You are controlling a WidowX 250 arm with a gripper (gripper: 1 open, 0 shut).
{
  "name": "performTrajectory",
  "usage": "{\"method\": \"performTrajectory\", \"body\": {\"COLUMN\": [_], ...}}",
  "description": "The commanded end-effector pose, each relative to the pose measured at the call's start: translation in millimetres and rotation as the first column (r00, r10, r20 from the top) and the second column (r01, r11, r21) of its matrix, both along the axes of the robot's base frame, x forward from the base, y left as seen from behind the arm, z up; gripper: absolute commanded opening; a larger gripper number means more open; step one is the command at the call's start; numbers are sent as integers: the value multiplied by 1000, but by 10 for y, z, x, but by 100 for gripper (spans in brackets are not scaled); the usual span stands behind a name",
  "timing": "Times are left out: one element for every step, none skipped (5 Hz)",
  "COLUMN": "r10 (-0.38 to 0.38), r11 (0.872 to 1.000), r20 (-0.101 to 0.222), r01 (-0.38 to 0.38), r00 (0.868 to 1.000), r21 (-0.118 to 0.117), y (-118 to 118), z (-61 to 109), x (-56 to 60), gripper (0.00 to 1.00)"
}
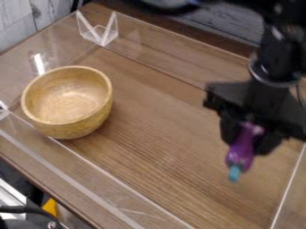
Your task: Put the purple eggplant in the brown bowl
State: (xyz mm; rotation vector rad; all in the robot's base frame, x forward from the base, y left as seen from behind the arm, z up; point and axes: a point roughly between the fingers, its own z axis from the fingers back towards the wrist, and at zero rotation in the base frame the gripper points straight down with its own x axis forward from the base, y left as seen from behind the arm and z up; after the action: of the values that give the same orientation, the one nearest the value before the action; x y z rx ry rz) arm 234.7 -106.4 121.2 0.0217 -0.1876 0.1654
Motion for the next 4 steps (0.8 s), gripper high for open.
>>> {"method": "performTrajectory", "body": {"r10": [98, 112, 108, 135], "r11": [995, 993, 992, 986], "r20": [76, 108, 123, 132], "r01": [-98, -115, -115, -146], "r00": [992, 988, 987, 982], "r21": [5, 22, 50, 75], "y": [343, 667, 874, 1010], "z": [149, 143, 65, 23], "x": [93, 262, 542, 828], "gripper": [0, 0, 0, 0]}}
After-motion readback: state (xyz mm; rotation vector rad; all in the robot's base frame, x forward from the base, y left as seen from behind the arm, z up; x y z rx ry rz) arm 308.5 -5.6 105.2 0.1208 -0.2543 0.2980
